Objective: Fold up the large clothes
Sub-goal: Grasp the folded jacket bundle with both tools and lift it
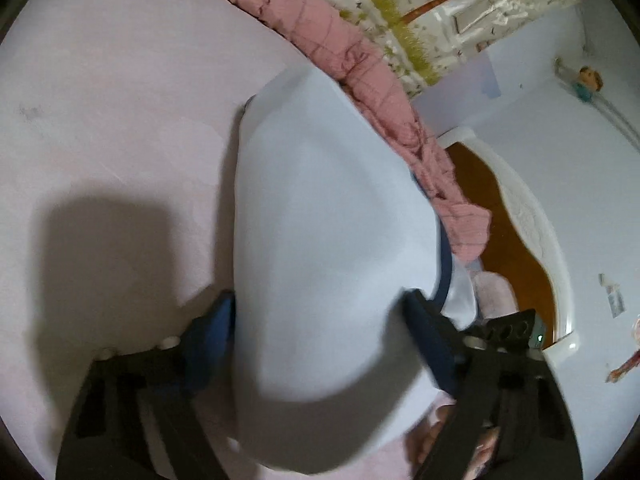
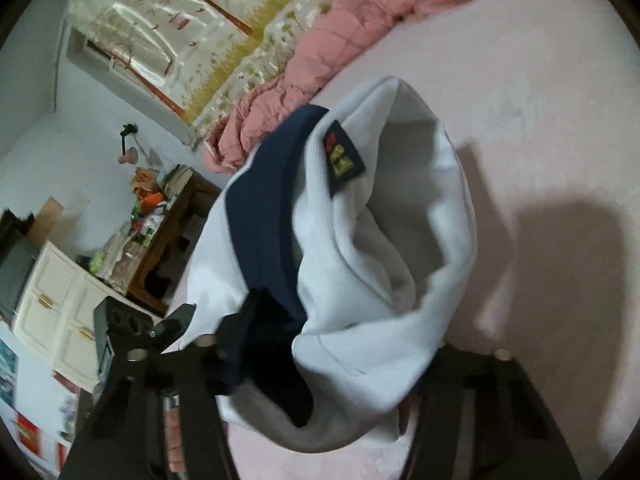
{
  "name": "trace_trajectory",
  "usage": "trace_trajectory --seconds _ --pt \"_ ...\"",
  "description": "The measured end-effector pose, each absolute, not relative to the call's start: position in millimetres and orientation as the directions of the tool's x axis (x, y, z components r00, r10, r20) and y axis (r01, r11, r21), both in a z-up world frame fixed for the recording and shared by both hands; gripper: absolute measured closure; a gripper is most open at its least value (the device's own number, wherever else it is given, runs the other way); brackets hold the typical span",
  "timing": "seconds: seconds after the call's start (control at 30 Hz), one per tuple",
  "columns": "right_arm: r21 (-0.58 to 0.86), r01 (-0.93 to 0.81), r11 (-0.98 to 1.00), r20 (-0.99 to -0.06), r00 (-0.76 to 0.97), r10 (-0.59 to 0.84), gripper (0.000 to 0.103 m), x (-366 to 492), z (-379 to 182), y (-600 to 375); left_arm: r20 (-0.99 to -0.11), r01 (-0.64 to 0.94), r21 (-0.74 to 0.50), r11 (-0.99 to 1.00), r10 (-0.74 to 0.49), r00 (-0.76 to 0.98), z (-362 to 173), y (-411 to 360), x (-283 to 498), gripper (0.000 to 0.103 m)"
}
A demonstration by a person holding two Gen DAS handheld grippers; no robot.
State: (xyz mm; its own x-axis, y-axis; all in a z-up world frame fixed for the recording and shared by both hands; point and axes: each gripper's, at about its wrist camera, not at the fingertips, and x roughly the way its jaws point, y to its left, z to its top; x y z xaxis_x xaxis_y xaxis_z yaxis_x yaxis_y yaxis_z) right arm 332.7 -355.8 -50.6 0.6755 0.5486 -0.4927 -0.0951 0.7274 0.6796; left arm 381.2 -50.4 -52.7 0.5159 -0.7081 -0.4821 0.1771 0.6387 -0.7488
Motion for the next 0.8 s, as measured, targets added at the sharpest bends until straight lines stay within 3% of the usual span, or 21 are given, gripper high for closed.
trace_trajectory --seconds 0.1,0.23,0.6,0.8 --pt "0.547 -0.141 0.825 -0.513 0.723 0.463 0.057 322 -32 -338 -0.476 0.221 -0.716 0.663 -0.695 0.539 -43 -51 374 0.041" --pt "0.443 -0.143 0.885 -0.539 0.746 0.39 0.058 311 -15 -323 -0.46 0.255 -0.701 0.666 -0.696 0.551 -39 -51 368 0.042" --pt "0.401 -0.179 0.898 -0.503 0.776 0.379 0.058 294 8 -319 -0.429 0.304 -0.674 0.673 -0.692 0.581 -25 -50 362 0.042" --pt "0.386 -0.235 0.892 -0.424 0.813 0.398 0.058 275 31 -318 -0.379 0.373 -0.638 0.674 -0.696 0.609 3 -49 345 0.042"
